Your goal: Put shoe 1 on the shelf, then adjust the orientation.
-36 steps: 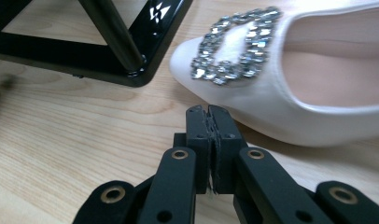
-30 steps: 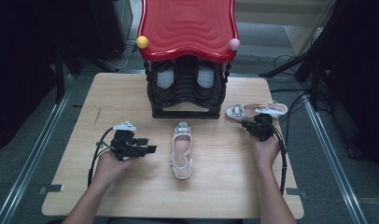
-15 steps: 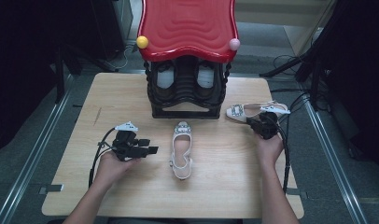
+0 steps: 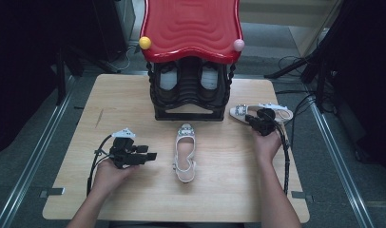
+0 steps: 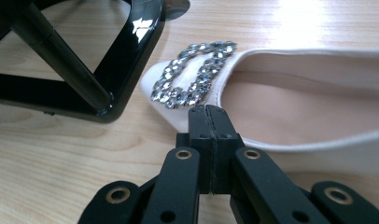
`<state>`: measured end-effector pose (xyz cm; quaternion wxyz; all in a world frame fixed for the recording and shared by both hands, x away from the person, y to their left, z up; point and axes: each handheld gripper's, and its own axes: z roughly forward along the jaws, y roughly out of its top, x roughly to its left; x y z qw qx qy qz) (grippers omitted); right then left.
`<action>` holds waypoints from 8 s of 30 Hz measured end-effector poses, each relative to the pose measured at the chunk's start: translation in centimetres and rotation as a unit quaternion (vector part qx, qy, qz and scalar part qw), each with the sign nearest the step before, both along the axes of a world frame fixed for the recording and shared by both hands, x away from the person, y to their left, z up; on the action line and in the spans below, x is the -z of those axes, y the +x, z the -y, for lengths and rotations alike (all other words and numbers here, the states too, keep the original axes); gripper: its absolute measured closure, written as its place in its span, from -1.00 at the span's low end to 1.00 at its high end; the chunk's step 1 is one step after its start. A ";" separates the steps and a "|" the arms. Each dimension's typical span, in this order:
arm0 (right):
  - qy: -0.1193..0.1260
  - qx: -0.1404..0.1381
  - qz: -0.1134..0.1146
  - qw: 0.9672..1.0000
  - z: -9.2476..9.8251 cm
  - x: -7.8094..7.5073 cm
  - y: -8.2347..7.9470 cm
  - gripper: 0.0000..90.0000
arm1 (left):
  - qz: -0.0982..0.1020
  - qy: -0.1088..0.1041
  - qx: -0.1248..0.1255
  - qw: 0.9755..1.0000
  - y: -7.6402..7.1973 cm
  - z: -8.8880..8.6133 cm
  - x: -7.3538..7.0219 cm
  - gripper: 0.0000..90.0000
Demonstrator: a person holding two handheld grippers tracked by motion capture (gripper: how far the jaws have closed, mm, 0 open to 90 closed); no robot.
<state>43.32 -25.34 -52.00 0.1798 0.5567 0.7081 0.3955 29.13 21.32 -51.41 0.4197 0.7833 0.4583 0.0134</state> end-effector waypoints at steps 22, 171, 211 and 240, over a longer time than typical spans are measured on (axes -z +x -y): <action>0.029 0.012 0.012 0.999 1.3 -2.4 -1.3 1.00 | -0.001 0.005 0.018 1.000 0.6 1.1 0.1 -0.05; 0.094 -0.065 -0.065 0.991 0.6 -6.2 -8.4 0.97 | 0.004 0.002 0.040 0.999 2.2 1.1 -0.2 -0.08; 0.045 -0.139 -0.070 0.987 -7.0 -5.0 -12.3 0.96 | 0.006 -0.005 0.061 0.998 3.3 3.2 -0.4 -0.08; -0.010 -0.163 -0.094 0.982 -13.8 -2.9 -12.0 0.93 | 0.005 0.001 0.068 0.998 3.1 3.6 -0.3 -0.07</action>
